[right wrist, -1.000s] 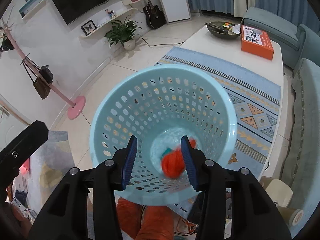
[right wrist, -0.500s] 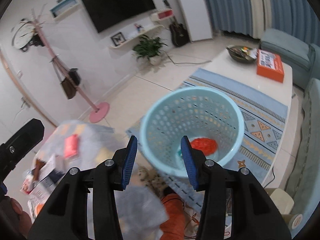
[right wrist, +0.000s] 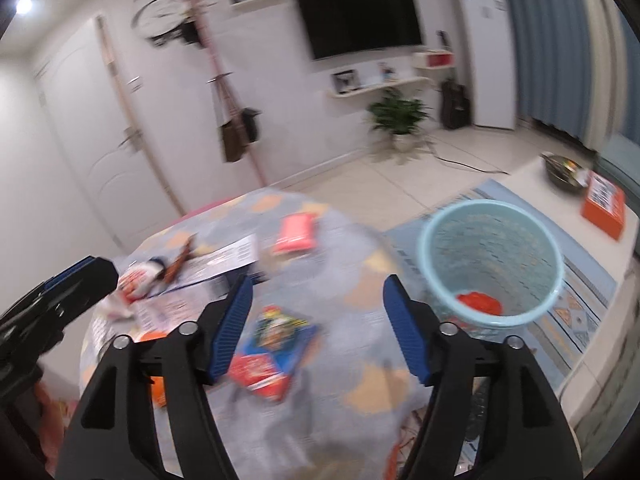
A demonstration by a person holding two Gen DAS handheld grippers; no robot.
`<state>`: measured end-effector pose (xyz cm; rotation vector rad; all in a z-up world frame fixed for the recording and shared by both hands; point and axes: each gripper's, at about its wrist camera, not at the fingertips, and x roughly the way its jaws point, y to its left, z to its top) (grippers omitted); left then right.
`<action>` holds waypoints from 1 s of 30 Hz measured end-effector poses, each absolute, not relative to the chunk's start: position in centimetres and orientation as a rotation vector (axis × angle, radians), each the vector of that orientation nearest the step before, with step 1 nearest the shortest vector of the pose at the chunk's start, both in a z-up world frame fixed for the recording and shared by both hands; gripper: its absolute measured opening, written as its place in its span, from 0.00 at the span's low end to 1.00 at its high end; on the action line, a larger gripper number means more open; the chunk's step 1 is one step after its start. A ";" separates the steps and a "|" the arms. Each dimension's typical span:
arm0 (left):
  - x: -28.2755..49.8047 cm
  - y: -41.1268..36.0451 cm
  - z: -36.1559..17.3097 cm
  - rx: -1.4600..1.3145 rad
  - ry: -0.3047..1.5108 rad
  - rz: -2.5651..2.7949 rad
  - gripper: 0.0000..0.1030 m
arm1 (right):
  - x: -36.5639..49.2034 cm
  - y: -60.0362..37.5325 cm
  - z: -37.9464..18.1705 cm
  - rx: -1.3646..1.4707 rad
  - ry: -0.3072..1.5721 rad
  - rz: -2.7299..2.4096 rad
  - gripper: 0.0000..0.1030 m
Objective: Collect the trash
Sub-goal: 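Grasp the white polka-dot bag with the left tool while the right tool reaches the orange cup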
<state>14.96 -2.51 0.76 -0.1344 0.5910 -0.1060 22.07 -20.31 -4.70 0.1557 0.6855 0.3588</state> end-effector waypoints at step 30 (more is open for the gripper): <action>12.4 20.2 -12.2 -0.361 0.810 0.432 0.78 | 19.6 -5.4 -12.5 0.010 0.916 0.670 0.86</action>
